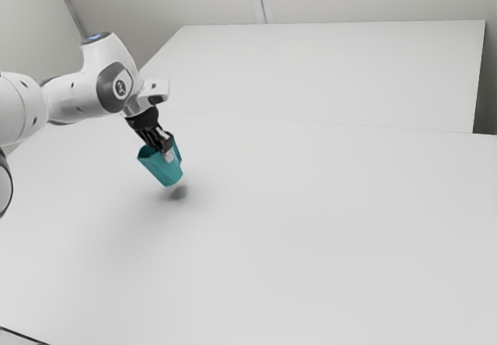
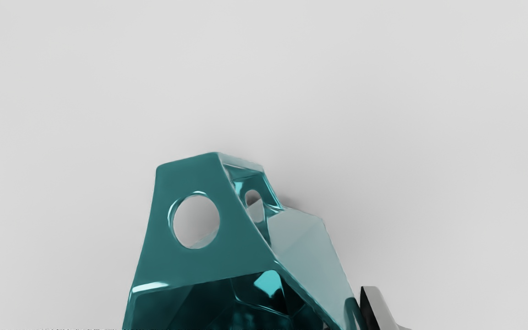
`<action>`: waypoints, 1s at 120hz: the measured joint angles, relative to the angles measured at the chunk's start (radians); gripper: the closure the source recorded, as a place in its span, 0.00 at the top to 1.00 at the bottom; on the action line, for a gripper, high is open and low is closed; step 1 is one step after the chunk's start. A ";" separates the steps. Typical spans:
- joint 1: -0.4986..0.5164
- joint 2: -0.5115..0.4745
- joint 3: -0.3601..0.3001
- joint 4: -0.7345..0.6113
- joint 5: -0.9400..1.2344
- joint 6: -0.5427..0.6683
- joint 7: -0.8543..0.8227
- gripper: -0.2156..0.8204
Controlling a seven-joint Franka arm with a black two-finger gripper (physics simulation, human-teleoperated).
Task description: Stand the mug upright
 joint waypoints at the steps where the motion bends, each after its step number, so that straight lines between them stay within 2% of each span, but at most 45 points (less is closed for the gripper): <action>1: 0.000 0.000 -0.002 -0.004 0.003 0.003 -0.005 0.04; 28: -0.002 -0.003 -0.040 -0.075 0.055 0.073 -0.129 0.04; 58: -0.002 0.006 -0.081 -0.084 0.162 0.107 -0.249 0.03; 99: -0.003 0.049 -0.089 -0.084 0.194 0.118 -0.359 0.04; 104: -0.002 0.050 -0.089 -0.084 0.194 0.118 -0.369 0.08; 120: -0.002 0.046 -0.090 -0.083 0.186 0.116 -0.391 0.37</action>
